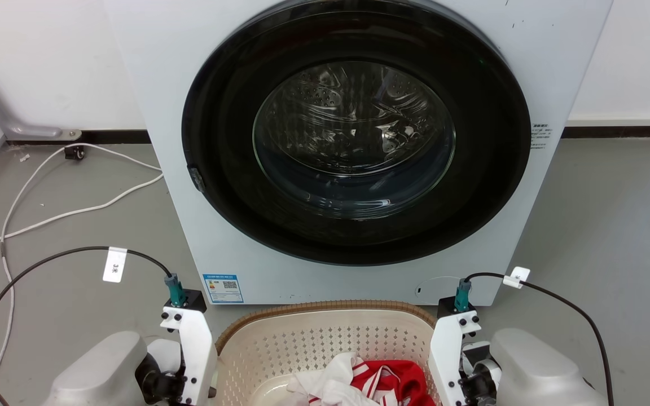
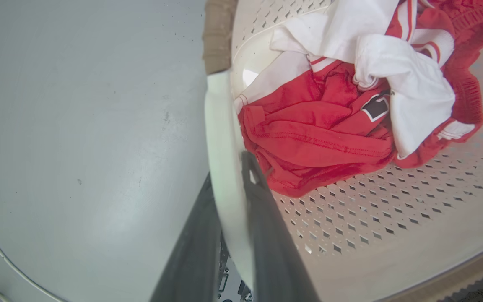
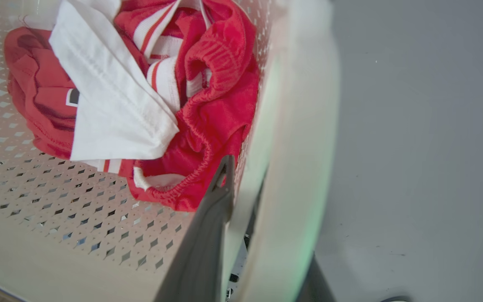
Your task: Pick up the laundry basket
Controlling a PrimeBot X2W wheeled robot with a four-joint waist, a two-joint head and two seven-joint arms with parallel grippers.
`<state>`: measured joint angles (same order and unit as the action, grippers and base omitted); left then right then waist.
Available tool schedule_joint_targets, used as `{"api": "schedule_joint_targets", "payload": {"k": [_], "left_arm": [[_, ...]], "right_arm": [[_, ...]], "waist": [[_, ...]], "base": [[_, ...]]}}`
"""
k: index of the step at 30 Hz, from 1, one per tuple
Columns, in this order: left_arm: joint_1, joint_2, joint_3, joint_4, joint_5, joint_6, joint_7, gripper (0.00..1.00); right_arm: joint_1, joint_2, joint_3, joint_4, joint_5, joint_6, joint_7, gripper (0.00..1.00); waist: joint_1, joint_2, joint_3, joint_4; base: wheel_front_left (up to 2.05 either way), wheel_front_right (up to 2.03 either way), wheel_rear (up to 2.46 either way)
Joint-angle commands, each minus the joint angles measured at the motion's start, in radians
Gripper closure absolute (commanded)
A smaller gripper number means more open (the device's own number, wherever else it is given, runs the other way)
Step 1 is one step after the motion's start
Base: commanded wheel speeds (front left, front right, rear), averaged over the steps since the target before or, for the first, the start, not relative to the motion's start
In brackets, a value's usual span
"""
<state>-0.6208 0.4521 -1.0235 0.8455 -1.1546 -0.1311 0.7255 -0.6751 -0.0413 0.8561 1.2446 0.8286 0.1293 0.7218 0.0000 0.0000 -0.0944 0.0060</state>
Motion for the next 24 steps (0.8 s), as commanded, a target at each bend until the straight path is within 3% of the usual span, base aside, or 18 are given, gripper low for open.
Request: {"api": "schedule_joint_targets", "payload": {"k": [1,24], "left_arm": [[-0.008,0.023,-0.006,0.012,0.004,0.002,-0.002,1.00],[-0.041,0.018,-0.047,0.031,-0.020,0.002,-0.019,1.00]], "right_arm": [[-0.020,-0.016,0.003,0.006,0.004,0.003,-0.003,1.00],[-0.037,-0.017,0.022,0.017,0.039,0.003,0.010,1.00]], "waist": [[0.0000,0.0000,0.000,0.000],[0.0000,0.0000,0.005,-0.005]], "base": [[0.00,0.00,0.00],[0.00,0.00,0.00]]}}
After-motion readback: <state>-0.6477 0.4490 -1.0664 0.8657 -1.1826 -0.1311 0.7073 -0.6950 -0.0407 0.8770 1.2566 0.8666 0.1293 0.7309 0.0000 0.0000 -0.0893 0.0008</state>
